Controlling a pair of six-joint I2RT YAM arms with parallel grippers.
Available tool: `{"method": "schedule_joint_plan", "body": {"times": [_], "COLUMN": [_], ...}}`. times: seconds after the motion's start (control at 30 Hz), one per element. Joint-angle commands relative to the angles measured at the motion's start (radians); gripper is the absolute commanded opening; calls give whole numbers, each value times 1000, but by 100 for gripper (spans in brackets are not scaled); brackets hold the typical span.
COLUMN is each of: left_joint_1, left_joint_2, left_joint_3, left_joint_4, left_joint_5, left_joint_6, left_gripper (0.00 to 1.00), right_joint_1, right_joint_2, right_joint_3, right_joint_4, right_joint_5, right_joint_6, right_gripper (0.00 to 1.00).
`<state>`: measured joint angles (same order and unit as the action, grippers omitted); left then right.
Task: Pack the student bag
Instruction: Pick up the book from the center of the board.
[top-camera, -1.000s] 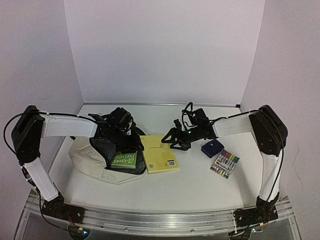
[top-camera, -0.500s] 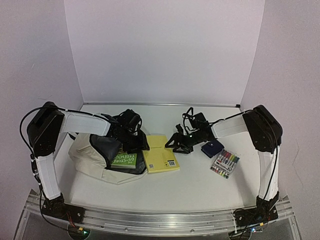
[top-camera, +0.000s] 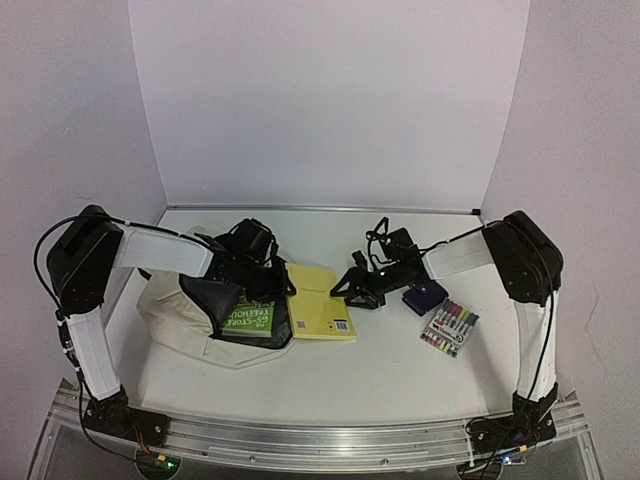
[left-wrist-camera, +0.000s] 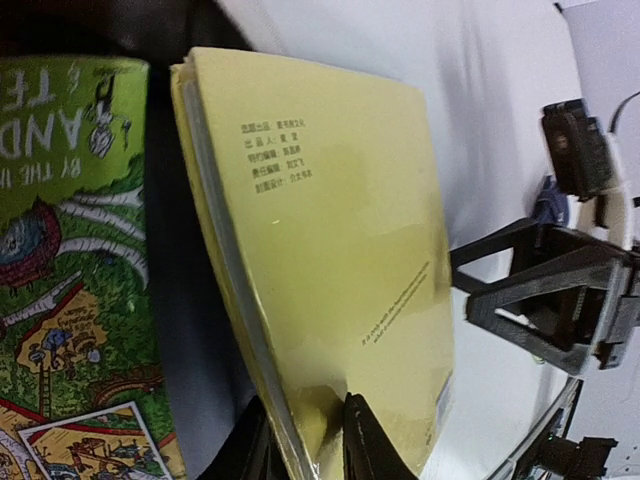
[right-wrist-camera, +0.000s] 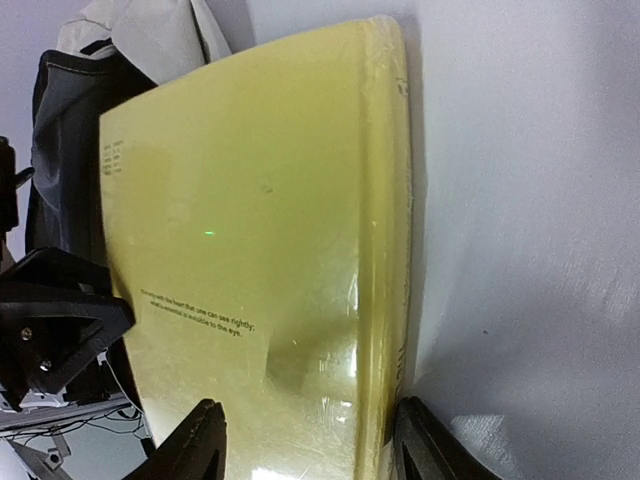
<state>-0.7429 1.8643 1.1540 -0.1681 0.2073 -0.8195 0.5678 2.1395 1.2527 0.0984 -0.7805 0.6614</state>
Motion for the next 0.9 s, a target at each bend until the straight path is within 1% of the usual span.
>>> {"method": "schedule_joint_plan", "body": {"times": [0.0, 0.07, 0.17, 0.27, 0.37, 0.47, 0.53, 0.63, 0.7, 0.77, 0.87], "left_joint_1": [-50, -56, -58, -58, -58, -58, -57, -45, -29, -15, -6], "left_joint_2": [-79, -89, -75, -38, 0, -5, -42, -126, -193, -252, -319], "left_joint_3": [-9, -9, 14, 34, 59, 58, 51, 42, 24, 6, -10], "left_joint_4": [264, 282, 254, 220, 193, 201, 196, 180, 194, 211, 235], "left_joint_5": [117, 134, 140, 130, 138, 152, 151, 160, 189, 214, 241], "left_joint_6": [36, 37, 41, 34, 31, 35, 58, 93, 97, 96, 90], "left_gripper": [21, 21, 23, 24, 24, 10, 1, 0, 0, 0, 0], "right_joint_1": [37, 37, 37, 37, 37, 35, 31, 7, -22, -50, -53], "right_joint_2": [29, 26, 16, 6, 2, -4, -26, -70, -103, -143, -227], "right_joint_3": [-34, -35, -33, -34, -36, -35, -34, -19, -9, -23, -57], "right_joint_4": [98, 112, 130, 147, 155, 162, 162, 161, 161, 166, 172], "right_joint_5": [-85, -92, -98, -99, -101, -111, -121, -179, -239, -292, -301], "right_joint_6": [71, 77, 78, 84, 88, 94, 93, 85, 78, 76, 28], "right_gripper": [55, 55, 55, 55, 55, 56, 61, 77, 87, 91, 93]}}
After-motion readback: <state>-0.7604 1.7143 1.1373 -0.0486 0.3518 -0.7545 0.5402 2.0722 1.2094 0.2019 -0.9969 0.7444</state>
